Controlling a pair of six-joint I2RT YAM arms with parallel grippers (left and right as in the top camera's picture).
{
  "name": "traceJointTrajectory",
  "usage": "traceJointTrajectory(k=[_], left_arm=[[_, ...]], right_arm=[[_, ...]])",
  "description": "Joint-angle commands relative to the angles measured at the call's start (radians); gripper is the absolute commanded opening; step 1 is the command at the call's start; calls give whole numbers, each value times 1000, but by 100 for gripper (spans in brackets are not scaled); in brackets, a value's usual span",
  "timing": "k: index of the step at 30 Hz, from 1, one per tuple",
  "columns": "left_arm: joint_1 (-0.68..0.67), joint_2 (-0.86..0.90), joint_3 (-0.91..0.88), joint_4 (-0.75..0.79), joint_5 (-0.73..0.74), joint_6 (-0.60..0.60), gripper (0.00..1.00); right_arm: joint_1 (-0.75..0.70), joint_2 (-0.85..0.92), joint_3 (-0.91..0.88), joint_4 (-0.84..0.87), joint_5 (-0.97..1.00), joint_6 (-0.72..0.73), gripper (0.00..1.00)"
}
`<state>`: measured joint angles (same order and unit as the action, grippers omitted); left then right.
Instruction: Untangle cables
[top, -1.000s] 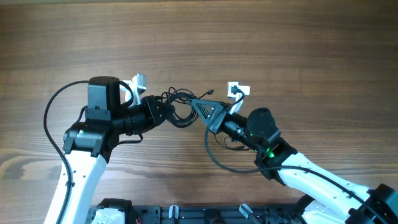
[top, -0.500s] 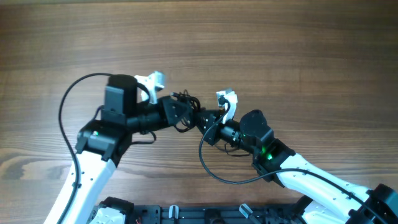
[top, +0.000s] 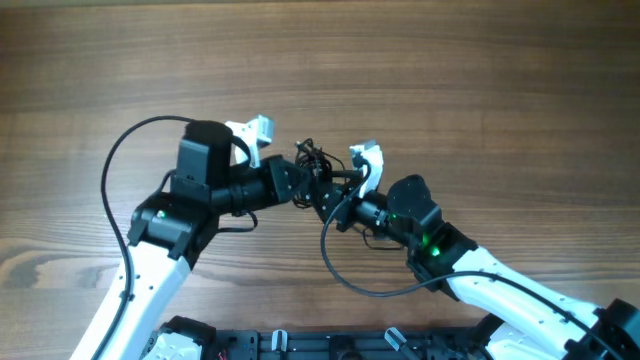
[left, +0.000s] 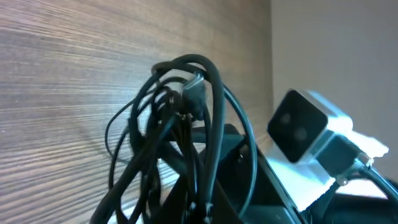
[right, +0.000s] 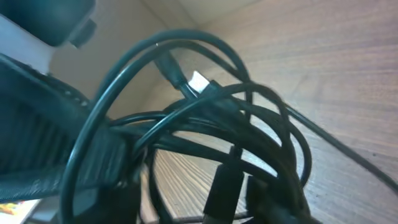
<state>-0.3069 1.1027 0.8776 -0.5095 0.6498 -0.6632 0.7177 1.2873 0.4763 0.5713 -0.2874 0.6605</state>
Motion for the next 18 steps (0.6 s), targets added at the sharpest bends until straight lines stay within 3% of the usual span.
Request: traceJointTrajectory(k=[1, 5, 8, 13, 18], left_arm=[[84, -10, 19, 27, 60, -91, 4], [153, -10, 19, 27, 68, -104, 4], [179, -10, 19, 26, 68, -104, 4], [181, -10, 19, 27, 68, -104, 4], [180, -10, 19, 27, 68, -104, 4]], right_arm=[[-20, -56, 0, -63, -2, -6, 70], [-61, -152, 0, -179, 1, 4, 100], [-92, -201, 0, -267, 11, 133, 100], [-105, -190, 0, -405, 63, 583, 100], [-100, -79, 0, -364, 61, 844, 97]])
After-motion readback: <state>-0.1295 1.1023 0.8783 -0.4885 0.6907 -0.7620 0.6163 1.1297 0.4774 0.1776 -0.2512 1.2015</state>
